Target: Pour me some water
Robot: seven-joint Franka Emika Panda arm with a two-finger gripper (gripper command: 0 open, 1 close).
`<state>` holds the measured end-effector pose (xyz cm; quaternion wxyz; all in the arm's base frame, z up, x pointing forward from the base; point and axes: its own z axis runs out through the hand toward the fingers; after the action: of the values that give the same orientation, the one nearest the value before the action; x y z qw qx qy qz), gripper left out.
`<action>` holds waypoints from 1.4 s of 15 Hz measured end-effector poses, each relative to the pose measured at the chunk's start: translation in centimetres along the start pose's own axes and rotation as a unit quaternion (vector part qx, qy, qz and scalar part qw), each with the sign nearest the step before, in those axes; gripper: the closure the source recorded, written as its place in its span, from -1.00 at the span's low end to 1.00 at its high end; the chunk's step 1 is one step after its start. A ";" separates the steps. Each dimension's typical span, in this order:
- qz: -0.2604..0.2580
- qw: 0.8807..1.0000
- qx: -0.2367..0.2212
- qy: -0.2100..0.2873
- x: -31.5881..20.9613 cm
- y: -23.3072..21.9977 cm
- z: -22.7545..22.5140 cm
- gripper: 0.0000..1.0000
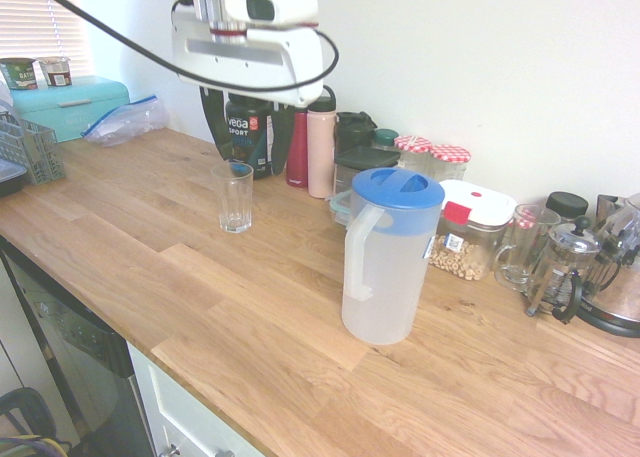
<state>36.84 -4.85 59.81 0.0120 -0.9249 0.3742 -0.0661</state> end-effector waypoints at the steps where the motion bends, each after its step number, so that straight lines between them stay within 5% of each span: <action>1: 0.001 1.000 0.000 0.006 0.1 1.4 -1.5 -1.00; 8: 0.004 1.000 -0.008 0.009 3.8 8.1 -1.1 -1.00; 21: 0.048 0.999 -0.001 0.024 7.9 11.5 6.9 -1.00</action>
<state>35.46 -18.80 53.02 0.0047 -0.9039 0.4187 -0.0876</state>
